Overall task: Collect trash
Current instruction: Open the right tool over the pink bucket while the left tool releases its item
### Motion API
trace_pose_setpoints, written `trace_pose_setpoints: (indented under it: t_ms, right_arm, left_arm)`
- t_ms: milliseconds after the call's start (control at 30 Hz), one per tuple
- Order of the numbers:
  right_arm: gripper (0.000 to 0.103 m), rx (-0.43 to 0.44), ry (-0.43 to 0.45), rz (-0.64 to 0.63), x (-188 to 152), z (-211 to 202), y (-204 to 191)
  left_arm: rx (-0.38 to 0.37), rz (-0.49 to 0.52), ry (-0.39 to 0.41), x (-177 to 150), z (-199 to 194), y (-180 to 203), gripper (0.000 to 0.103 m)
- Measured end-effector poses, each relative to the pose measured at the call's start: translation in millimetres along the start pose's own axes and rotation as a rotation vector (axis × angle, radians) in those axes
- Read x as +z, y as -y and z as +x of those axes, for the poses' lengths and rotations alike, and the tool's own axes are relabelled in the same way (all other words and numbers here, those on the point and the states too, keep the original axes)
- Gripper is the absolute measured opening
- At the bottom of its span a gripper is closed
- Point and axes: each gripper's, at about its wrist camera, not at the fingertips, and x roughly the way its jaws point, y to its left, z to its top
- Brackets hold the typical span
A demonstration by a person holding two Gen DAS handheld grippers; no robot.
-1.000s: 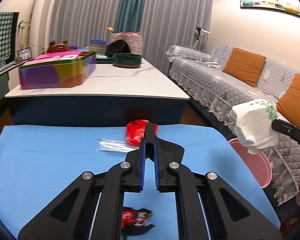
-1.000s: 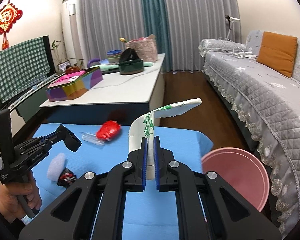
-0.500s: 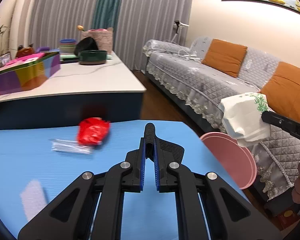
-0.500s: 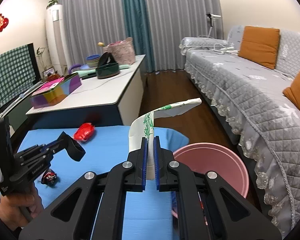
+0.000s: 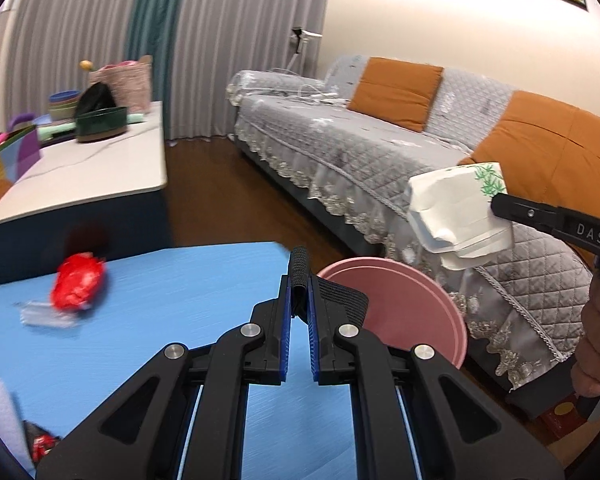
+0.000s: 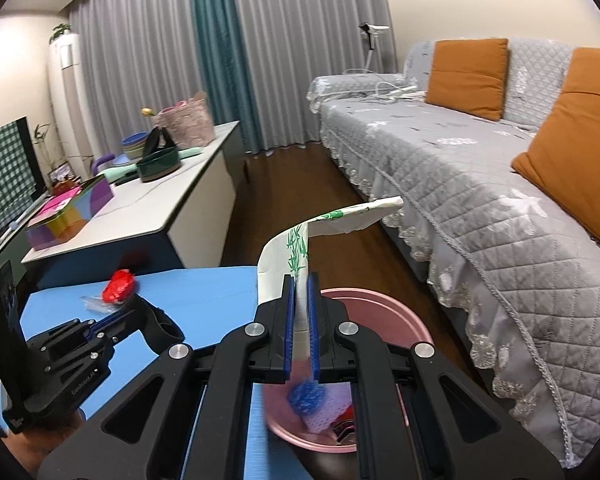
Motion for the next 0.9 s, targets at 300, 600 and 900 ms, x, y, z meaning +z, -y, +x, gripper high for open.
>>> trace_pose_setpoints:
  t_ms: [300, 600, 900]
  right_arm:
    - [0.007, -0.061, -0.025, -0.005, 5.5, 10.4, 17.3]
    - [0.008, -0.079, -0.051, 0.016, 3.2, 22.8, 28.3]
    - [0.057, -0.152, -0.074, 0.042, 0.8, 32.0, 35.0]
  left_arm:
    - [-0.055, 0.052, -0.028, 9.5, 37.7, 43.7, 0.008]
    - [-0.082, 0.084, -0.07, 10.6, 67.3, 63.9, 0.008]
    - [-0.091, 0.1, -0.122, 1.5, 73.3, 61.8, 0.05]
